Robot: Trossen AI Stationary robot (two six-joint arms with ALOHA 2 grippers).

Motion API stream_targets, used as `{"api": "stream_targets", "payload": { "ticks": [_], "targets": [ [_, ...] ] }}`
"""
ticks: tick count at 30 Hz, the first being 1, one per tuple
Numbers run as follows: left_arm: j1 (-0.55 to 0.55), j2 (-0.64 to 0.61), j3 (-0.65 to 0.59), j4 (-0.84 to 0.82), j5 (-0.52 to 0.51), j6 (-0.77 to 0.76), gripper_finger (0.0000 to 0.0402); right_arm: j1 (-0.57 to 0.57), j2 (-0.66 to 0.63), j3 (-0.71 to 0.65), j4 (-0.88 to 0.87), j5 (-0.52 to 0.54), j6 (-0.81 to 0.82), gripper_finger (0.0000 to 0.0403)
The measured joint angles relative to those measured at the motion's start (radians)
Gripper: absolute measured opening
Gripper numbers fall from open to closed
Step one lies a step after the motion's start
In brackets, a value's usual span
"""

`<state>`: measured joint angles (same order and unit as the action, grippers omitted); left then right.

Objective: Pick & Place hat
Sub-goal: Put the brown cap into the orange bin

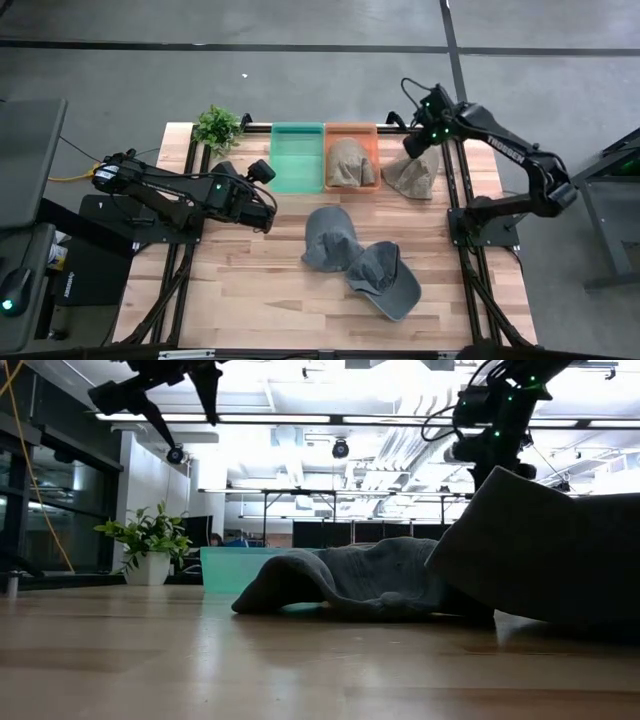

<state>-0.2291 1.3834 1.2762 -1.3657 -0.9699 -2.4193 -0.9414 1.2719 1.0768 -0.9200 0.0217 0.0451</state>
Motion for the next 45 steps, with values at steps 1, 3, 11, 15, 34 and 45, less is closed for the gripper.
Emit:
{"api": "stream_targets", "payload": {
  "ticks": [1, 3, 11, 15, 34, 45],
  "targets": [
    [0.000, 0.000, 0.000, 0.014, 0.000, 0.006, 0.0275, -0.013, 0.006, 0.012, -0.001, 0.004, -0.015, 0.0103],
    [0.000, 0.000, 0.000, 0.043, 0.001, 0.007, 0.0275, -0.039, 0.021, 0.031, -0.003, 0.006, -0.045, 0.0136],
    [0.000, 0.000, 0.000, 0.101, 0.001, 0.007, 0.0275, -0.145, 0.137, 0.053, -0.042, -0.033, -0.099, 0.0234],
    [0.000, 0.000, 0.000, 0.105, 0.020, 0.010, 0.0275, -0.159, 0.202, 0.052, -0.097, -0.070, -0.091, 0.0245],
    [0.000, 0.000, 0.000, 0.111, 0.052, 0.086, 0.0275, 0.158, 0.205, 0.052, -0.244, -0.001, -1.000, 0.0246],
    [0.000, 0.000, 0.000, 0.112, 0.074, 0.112, 0.0275, 0.231, 0.205, 0.052, -0.075, -0.009, -1.273, 0.0246]
  ]
}}
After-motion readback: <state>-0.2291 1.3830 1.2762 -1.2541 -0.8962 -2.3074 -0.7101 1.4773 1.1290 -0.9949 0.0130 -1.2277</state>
